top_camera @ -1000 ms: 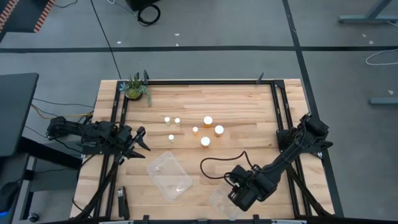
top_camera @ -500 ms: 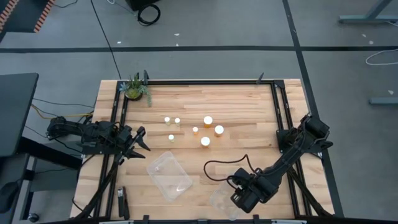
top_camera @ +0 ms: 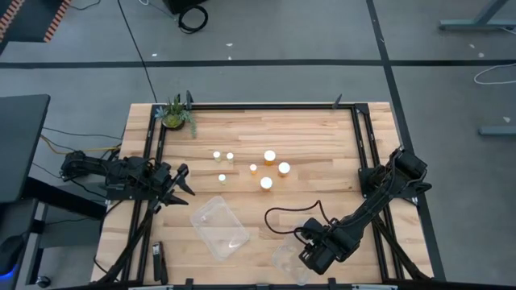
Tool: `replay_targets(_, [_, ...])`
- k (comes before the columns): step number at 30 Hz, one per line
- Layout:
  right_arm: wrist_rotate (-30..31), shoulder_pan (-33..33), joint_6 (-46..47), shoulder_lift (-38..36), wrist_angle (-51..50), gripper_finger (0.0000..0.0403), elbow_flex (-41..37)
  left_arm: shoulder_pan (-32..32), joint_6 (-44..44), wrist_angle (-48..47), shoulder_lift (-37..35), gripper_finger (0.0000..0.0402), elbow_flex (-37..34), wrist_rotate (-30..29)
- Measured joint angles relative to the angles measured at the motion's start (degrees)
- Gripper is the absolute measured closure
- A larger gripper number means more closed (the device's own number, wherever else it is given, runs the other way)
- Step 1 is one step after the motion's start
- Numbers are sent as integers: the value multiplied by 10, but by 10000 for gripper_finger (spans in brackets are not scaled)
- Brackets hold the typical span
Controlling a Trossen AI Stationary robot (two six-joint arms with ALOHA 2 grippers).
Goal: Pick and place medicine bottles into bin by pill shape (circle, oval)
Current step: Put the large orange pill bottle into the right transparent bin
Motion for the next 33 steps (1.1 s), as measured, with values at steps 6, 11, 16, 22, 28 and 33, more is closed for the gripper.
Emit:
replay_targets(6, [0,0,1,0,0,167,0,0,0,0,0,223,0,0])
replay_targets(11, [0,0,4,0,0,154,0,0,0,0,0,224,0,0])
replay_targets(16, [-2,0,4,0,0,148,0,0,0,0,0,221,0,0])
replay_targets(22, [-3,0,11,0,0,148,0,0,0,0,0,225,0,0])
replay_targets(28, [-13,-8,11,0,0,147,1,0,0,0,0,221,0,0])
replay_targets(33, [-29,-13,6,0,0,147,1,0,0,0,0,224,0,0])
